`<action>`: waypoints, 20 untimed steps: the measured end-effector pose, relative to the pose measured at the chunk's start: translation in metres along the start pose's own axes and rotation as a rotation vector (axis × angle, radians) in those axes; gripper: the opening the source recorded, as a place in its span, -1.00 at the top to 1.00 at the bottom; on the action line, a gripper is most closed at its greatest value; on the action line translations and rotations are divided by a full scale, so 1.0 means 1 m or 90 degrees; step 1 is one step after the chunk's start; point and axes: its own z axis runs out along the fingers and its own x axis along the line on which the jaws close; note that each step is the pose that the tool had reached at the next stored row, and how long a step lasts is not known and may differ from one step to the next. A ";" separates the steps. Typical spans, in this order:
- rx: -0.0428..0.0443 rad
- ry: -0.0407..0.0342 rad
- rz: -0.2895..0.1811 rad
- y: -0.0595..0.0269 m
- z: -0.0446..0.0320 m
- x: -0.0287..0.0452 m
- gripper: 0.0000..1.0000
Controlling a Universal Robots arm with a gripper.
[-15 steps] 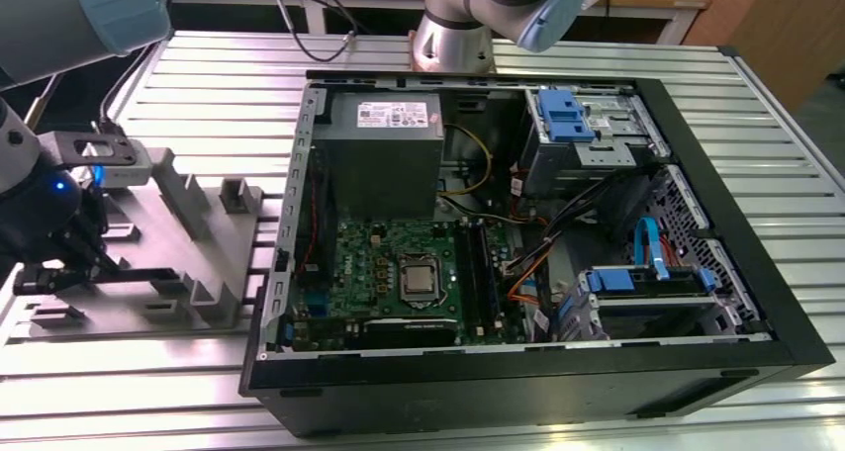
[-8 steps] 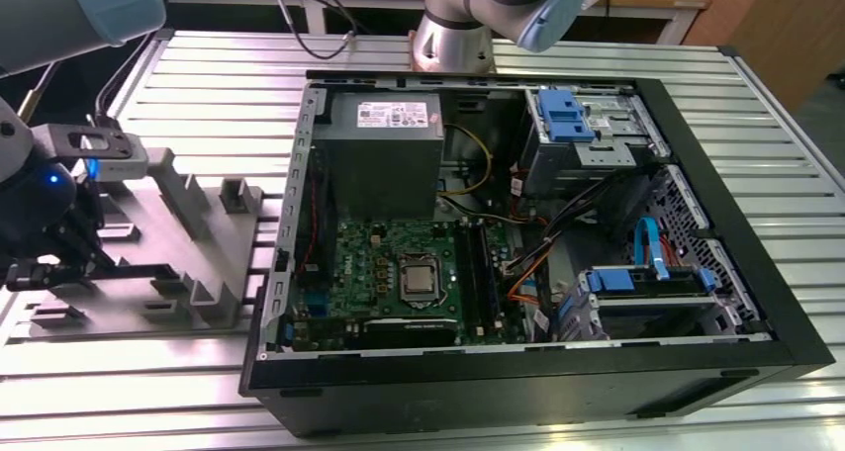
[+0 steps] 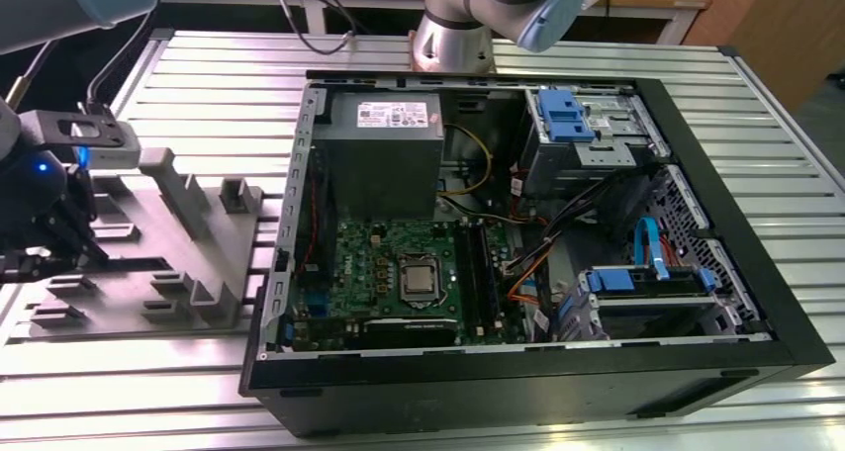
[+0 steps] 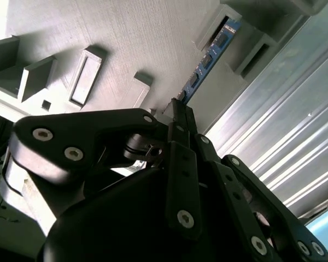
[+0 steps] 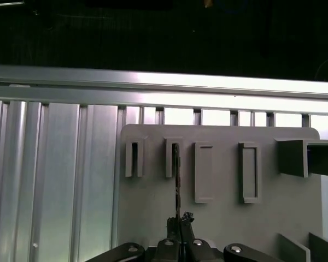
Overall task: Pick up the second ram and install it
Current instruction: 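Pick up the second ram and move it above second insertion slot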
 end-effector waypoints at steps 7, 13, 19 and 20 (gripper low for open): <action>0.0002 -0.0001 0.000 0.0006 -0.0126 -0.0007 0.77; 0.0006 -0.0001 0.001 0.0010 -0.0225 -0.0012 0.77; 0.0012 0.0020 0.002 0.0016 -0.0337 -0.0018 0.77; 0.0013 0.0022 0.002 0.0017 -0.0357 -0.0020 0.77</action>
